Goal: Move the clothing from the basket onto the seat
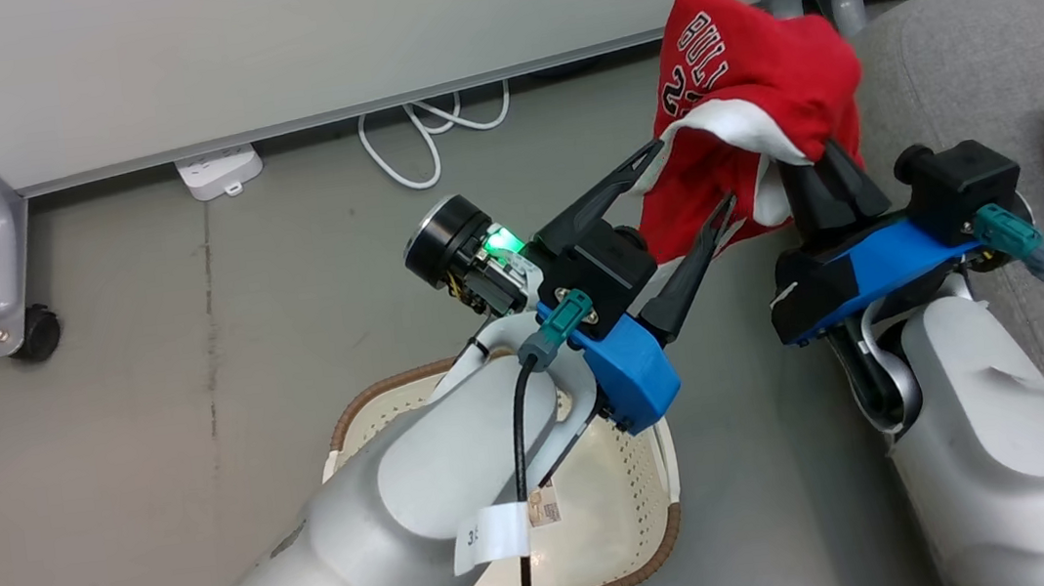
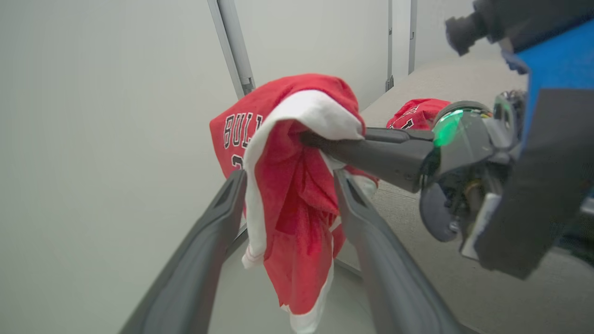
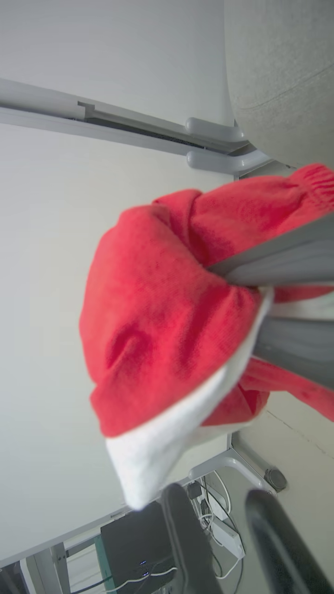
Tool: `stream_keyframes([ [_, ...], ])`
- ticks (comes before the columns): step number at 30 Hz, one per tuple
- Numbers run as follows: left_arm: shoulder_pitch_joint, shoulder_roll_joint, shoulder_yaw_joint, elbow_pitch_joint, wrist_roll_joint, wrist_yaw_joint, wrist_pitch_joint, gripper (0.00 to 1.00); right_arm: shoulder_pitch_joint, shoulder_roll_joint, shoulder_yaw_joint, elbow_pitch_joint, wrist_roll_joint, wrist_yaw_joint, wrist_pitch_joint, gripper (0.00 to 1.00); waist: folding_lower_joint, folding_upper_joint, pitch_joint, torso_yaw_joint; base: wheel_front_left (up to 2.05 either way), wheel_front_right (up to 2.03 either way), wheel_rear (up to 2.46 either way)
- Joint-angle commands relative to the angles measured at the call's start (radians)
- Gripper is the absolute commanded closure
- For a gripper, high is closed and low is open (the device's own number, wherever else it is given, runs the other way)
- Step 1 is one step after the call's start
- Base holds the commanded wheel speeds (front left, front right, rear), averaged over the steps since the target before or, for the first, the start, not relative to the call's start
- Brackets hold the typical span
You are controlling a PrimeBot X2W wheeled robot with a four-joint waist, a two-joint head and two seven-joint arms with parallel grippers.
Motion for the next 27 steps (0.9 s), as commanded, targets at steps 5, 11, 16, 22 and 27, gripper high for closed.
stream_keyframes([
  [5, 0.009, 0.004, 0.027, 0.005, 0.037, -0.003, -0.005, 0.0, 0.009, -0.001, -0.063, -0.045, -0.031, 0.0, -0.001, 1.0, -0.0001, 0.0, 0.032, -0.047, 0.0, 0.0, 0.0],
  [11, 0.019, 0.011, 0.041, -0.007, 0.072, -0.016, -0.005, 0.0, 0.036, -0.004, -0.141, -0.101, -0.057, 0.0, -0.001, 1.0, -0.0001, 0.0, 0.051, -0.105, 0.0, 0.0, 0.0],
  [16, 0.032, 0.012, 0.044, -0.018, 0.102, -0.025, -0.005, 0.0, 0.064, -0.02, -0.193, -0.147, -0.058, 0.0, -0.001, 1.0, -0.0001, 0.0, 0.063, -0.164, 0.0, 0.0, 0.0],
  [22, 0.042, 0.012, 0.041, -0.021, 0.127, -0.042, -0.004, 0.0, 0.093, -0.027, -0.229, -0.195, -0.047, 0.0, -0.001, 1.0, -0.0001, 0.0, 0.075, -0.245, 0.0, 0.0, 0.0],
  [27, 0.055, 0.008, 0.028, -0.023, 0.141, -0.06, -0.004, 0.0, 0.125, -0.028, -0.256, -0.231, -0.04, 0.0, -0.001, 1.0, -0.0001, 0.0, 0.078, -0.302, 0.0, 0.0, 0.0],
])
